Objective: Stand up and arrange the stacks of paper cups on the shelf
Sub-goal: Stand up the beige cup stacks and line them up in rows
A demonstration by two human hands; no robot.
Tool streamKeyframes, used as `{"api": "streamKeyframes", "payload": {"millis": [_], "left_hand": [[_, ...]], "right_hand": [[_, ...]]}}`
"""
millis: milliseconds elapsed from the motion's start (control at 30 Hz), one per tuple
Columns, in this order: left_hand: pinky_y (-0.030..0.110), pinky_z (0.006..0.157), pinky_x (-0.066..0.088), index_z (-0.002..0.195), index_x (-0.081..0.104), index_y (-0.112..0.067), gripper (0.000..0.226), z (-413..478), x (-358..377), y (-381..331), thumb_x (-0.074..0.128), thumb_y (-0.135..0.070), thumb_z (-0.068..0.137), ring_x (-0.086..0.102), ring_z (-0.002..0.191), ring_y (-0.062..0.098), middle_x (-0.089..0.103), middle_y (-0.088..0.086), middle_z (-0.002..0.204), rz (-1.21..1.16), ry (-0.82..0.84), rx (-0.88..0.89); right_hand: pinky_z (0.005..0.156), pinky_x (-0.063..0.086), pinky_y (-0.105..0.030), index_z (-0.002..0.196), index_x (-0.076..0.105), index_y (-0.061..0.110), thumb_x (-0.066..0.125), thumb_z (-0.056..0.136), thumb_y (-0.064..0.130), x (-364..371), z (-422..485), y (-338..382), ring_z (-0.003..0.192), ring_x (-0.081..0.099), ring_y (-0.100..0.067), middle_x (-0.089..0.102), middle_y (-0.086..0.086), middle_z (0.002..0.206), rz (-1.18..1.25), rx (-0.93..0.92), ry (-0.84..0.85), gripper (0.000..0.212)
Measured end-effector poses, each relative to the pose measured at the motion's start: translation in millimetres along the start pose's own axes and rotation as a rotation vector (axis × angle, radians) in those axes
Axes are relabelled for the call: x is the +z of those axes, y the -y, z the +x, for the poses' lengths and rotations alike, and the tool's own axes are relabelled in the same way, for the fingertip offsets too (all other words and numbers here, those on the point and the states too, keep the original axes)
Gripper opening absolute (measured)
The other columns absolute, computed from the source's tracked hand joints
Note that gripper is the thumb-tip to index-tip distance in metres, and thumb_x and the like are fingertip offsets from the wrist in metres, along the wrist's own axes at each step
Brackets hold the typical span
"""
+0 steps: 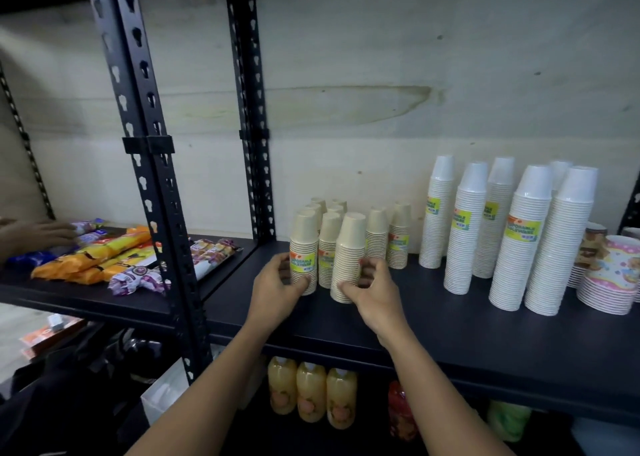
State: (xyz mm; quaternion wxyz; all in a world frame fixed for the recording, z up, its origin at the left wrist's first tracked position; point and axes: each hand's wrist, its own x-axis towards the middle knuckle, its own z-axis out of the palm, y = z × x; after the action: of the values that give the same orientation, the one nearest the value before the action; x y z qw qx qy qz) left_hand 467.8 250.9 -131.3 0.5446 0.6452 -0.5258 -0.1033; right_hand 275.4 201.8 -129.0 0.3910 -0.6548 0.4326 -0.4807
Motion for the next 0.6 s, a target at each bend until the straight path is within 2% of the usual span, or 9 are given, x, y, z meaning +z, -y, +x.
{"api": "streamKeyframes", "payload": {"millis": [167, 300, 400, 500, 600], "left_hand": [[0.005, 0.076, 0.043, 0.131, 0.058, -0.019, 0.054, 11, -13, 19, 0.082, -0.025, 0.083, 0.065, 0.1, 0.003, 0.07, -0.008, 0.113, 0.006, 0.022, -0.028], [0.013, 0.082, 0.051, 0.128, 0.059, -0.02, 0.052, 19, -12, 33, 0.082, -0.024, 0.082, 0.065, 0.098, -0.001, 0.071, -0.01, 0.109, 0.008, 0.076, -0.029], [0.009, 0.078, 0.048, 0.128, 0.06, -0.022, 0.051, 23, -9, 41, 0.082, -0.025, 0.082, 0.066, 0.098, -0.001, 0.071, -0.011, 0.109, -0.006, 0.111, -0.028], [0.013, 0.081, 0.051, 0.128, 0.06, -0.023, 0.052, 25, -7, 46, 0.083, -0.028, 0.082, 0.067, 0.098, -0.001, 0.072, -0.012, 0.109, -0.041, 0.125, -0.021], [0.018, 0.085, 0.054, 0.128, 0.059, -0.027, 0.053, 26, -8, 50, 0.084, -0.03, 0.081, 0.067, 0.098, -0.003, 0.071, -0.013, 0.11, -0.084, 0.142, -0.031]], "right_hand": [[0.068, 0.05, -0.01, 0.123, 0.049, 0.022, 0.087, 0.076, 0.024, 35, 0, -5, 0.091, 0.062, 0.001, 0.062, 0.011, 0.114, -0.081, -0.038, -0.023, 0.06], [0.091, 0.055, -0.034, 0.13, 0.047, 0.022, 0.087, 0.075, 0.029, 51, 6, -13, 0.107, 0.061, -0.015, 0.059, 0.004, 0.123, -0.169, -0.081, -0.093, 0.069], [0.098, 0.05, -0.04, 0.13, 0.049, 0.018, 0.085, 0.076, 0.032, 57, 7, -17, 0.115, 0.054, -0.02, 0.055, 0.0, 0.124, -0.255, -0.1, -0.125, 0.067], [0.1, 0.049, -0.041, 0.133, 0.049, 0.019, 0.084, 0.074, 0.046, 58, 9, -23, 0.118, 0.05, -0.02, 0.051, 0.001, 0.126, -0.294, -0.094, -0.112, 0.074], [0.103, 0.048, -0.041, 0.14, 0.046, 0.028, 0.076, 0.067, 0.066, 53, 10, -25, 0.123, 0.05, -0.015, 0.051, 0.006, 0.13, -0.223, -0.025, -0.024, 0.087]]}}
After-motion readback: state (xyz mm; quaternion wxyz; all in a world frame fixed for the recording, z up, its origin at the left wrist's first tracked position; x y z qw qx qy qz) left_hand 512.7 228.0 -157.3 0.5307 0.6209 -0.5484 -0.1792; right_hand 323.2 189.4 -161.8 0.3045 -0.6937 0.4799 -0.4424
